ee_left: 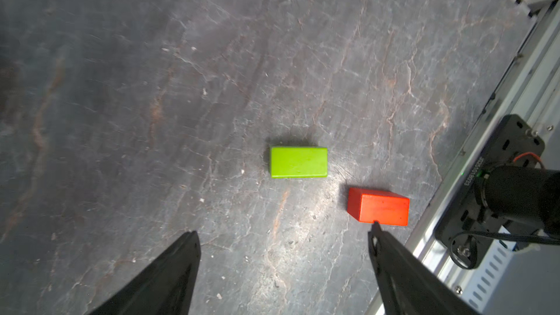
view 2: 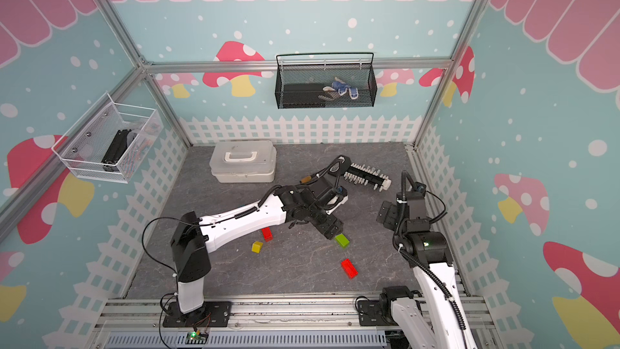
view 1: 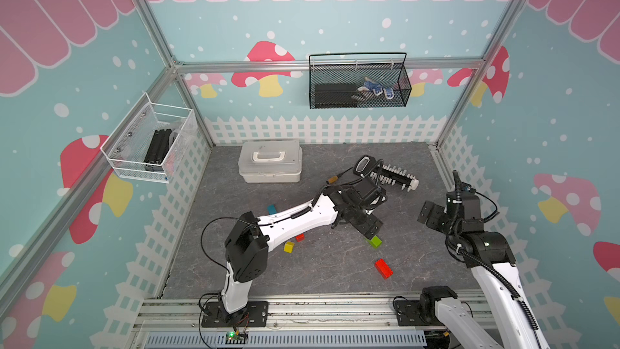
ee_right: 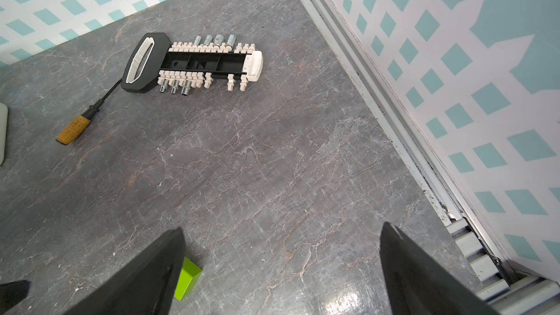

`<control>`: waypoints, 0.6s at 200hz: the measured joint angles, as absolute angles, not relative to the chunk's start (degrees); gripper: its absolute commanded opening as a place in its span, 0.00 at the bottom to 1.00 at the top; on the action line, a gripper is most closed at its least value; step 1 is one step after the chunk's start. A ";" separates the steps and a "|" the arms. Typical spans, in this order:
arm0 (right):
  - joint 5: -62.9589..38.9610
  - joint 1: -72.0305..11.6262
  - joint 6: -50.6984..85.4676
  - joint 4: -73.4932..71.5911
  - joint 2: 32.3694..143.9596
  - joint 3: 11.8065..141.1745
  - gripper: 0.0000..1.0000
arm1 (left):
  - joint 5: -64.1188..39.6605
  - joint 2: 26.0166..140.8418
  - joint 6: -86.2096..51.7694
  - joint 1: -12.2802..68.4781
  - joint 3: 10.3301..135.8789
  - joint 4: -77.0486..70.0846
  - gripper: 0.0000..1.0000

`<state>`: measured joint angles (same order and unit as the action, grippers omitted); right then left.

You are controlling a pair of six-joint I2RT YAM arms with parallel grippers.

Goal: Assemble a piece of candy with building blocks
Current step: Pick up the building block from the center of the board.

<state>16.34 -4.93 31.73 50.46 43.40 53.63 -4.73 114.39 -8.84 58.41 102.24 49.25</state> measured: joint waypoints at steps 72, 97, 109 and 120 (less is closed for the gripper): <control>16.43 -4.93 31.75 53.67 40.66 53.63 1.00 | 1.39 125.67 -10.79 61.91 111.02 56.12 0.92; 16.43 -4.93 31.73 54.13 39.97 53.63 0.99 | 1.23 127.26 -12.12 61.80 113.60 56.49 0.92; 16.43 -4.93 31.73 54.22 39.66 53.63 1.00 | 0.95 128.03 -12.71 61.80 114.83 56.47 0.92; 16.43 -4.93 31.68 54.30 39.48 53.63 1.00 | 0.51 128.64 -13.15 61.82 115.55 56.45 0.92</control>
<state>16.43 -4.93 31.68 54.30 39.48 53.63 0.51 128.64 -13.15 61.82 115.55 56.45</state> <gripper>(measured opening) 0.992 0.925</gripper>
